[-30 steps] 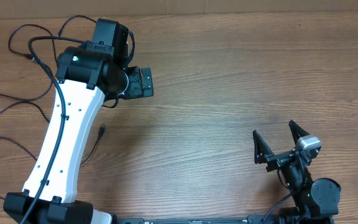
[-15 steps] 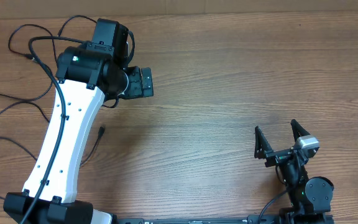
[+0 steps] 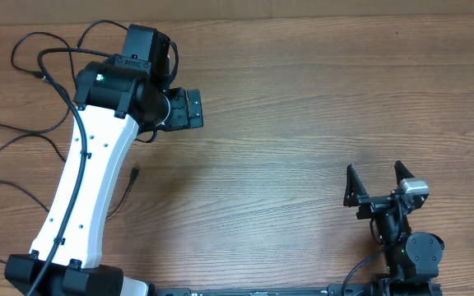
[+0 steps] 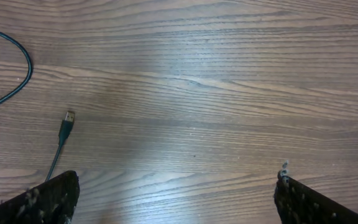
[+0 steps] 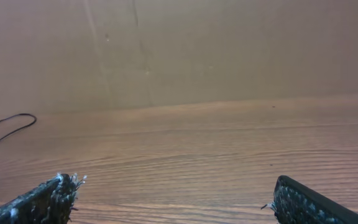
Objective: Untangle cables
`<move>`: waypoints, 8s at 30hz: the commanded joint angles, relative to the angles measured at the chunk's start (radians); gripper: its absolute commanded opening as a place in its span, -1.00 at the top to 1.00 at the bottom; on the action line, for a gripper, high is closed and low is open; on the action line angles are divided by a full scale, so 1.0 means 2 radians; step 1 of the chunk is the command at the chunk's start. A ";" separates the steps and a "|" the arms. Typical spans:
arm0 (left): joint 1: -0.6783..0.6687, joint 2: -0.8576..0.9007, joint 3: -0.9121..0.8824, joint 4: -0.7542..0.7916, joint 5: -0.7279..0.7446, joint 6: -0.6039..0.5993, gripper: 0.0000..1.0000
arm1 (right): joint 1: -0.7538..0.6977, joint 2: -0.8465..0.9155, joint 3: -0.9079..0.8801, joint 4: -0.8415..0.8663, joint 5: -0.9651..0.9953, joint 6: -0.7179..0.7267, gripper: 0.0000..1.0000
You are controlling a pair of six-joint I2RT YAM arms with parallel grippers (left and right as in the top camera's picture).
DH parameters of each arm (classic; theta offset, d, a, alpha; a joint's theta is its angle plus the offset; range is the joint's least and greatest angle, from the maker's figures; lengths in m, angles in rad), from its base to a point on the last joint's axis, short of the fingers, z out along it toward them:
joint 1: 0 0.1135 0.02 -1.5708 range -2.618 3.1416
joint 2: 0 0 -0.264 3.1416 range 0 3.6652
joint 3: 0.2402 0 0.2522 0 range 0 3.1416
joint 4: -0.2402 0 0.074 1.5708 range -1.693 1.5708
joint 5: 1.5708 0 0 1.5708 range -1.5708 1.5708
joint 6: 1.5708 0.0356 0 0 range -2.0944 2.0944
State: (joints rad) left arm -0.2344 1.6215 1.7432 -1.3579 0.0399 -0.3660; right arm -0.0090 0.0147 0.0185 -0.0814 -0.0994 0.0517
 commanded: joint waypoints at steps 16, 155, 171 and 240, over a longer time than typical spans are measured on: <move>-0.001 -0.003 0.004 0.001 -0.003 0.006 -0.99 | -0.004 -0.006 -0.005 0.000 0.007 -0.066 -1.00; 0.134 -0.809 -0.845 0.673 0.042 0.162 -0.99 | -0.004 -0.006 -0.005 0.002 0.006 -0.066 -0.99; 0.134 -0.809 -0.869 0.653 0.000 0.121 -0.99 | -0.004 -0.006 -0.005 0.002 0.006 -0.066 -1.00; 0.133 -0.809 -0.869 0.640 -0.010 0.182 -0.99 | -0.004 -0.006 -0.005 0.002 0.006 -0.066 -1.00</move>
State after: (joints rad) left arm 0.0280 0.0147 0.0090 -0.0757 0.0250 -0.0219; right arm -0.0128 0.0147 0.0185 -0.0818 -0.0963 -0.0784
